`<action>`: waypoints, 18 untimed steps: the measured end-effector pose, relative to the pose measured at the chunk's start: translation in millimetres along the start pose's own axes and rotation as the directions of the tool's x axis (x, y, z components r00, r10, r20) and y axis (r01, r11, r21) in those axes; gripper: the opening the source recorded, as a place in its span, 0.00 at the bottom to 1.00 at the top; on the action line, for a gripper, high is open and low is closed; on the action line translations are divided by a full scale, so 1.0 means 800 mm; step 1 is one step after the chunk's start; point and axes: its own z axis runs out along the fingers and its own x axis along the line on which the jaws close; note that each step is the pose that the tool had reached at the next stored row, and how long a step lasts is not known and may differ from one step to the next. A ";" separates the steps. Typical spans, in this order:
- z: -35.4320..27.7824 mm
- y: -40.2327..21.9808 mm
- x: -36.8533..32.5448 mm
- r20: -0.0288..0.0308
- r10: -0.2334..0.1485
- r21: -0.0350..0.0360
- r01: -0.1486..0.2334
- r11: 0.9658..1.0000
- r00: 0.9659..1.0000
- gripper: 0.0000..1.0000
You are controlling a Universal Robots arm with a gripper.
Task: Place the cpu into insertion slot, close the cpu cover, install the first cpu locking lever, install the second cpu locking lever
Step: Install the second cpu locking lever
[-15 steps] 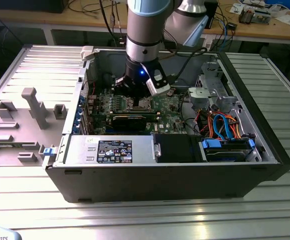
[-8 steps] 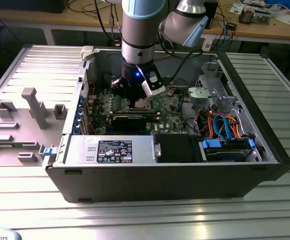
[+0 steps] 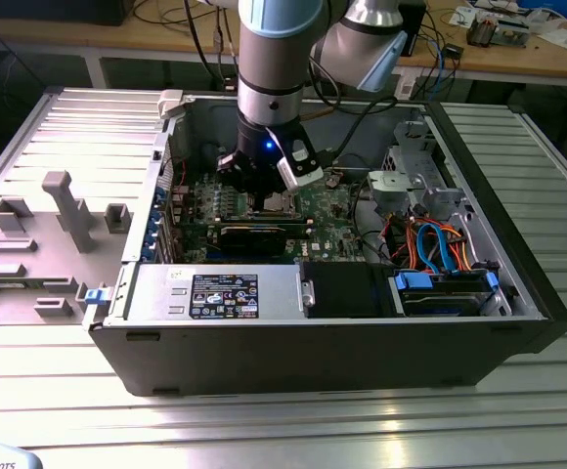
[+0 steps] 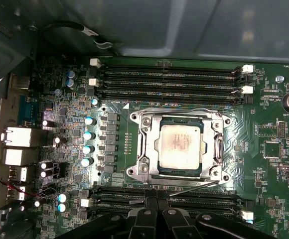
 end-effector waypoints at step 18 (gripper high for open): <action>0.0151 -0.0089 0.0125 -0.003 -0.058 -0.027 0.058 0.998 0.998 0.11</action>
